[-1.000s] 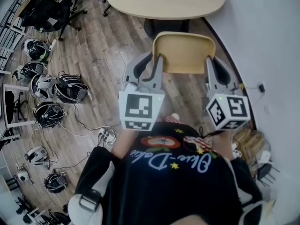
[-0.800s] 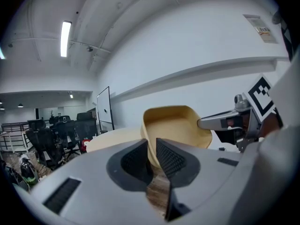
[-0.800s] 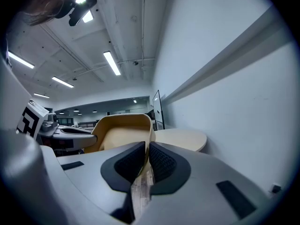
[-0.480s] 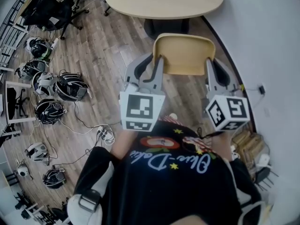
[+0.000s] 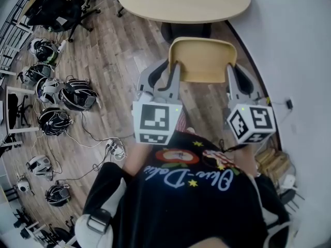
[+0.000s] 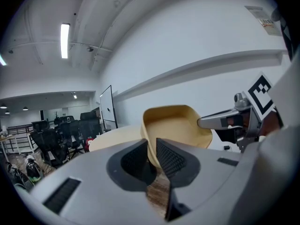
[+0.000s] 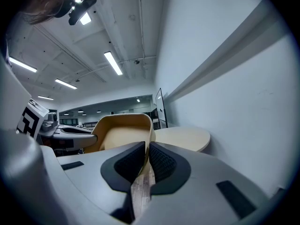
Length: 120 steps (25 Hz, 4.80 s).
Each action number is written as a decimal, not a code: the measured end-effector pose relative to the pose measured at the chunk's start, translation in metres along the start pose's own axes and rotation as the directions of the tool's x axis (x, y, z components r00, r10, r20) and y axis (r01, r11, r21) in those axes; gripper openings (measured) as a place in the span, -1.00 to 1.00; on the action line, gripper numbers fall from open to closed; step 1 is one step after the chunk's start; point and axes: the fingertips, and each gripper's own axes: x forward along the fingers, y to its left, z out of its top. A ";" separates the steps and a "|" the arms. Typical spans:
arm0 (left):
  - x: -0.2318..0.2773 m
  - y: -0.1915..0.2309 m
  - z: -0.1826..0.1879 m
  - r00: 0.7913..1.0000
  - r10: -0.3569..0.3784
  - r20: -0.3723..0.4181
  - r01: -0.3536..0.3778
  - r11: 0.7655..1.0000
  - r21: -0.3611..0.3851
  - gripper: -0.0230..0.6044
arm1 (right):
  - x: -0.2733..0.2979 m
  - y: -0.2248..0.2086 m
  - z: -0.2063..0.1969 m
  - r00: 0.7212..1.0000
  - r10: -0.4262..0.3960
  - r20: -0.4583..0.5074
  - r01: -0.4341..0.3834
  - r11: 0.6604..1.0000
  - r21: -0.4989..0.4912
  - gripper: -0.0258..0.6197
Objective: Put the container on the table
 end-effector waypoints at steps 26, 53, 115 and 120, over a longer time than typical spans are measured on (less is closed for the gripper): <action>0.142 0.116 0.012 0.998 -0.049 0.034 0.051 0.997 -0.061 -0.75 | 0.171 -0.024 0.039 0.997 -0.067 -0.034 0.064 0.996 -0.066 -0.83; 0.296 0.205 0.009 0.992 -0.125 -0.019 0.123 0.988 -0.098 -0.75 | 0.335 -0.070 0.050 0.990 -0.103 -0.100 0.099 0.994 -0.049 -0.83; 0.618 0.278 -0.054 0.926 -0.082 -0.368 -0.039 0.950 -0.311 -0.81 | 0.648 -0.253 -0.014 0.875 0.094 -0.475 -0.099 0.995 0.014 -0.82; 0.636 0.277 -0.065 0.912 -0.111 -0.395 -0.023 0.947 -0.319 -0.80 | 0.661 -0.264 -0.026 0.850 0.075 -0.522 -0.083 0.997 0.007 -0.82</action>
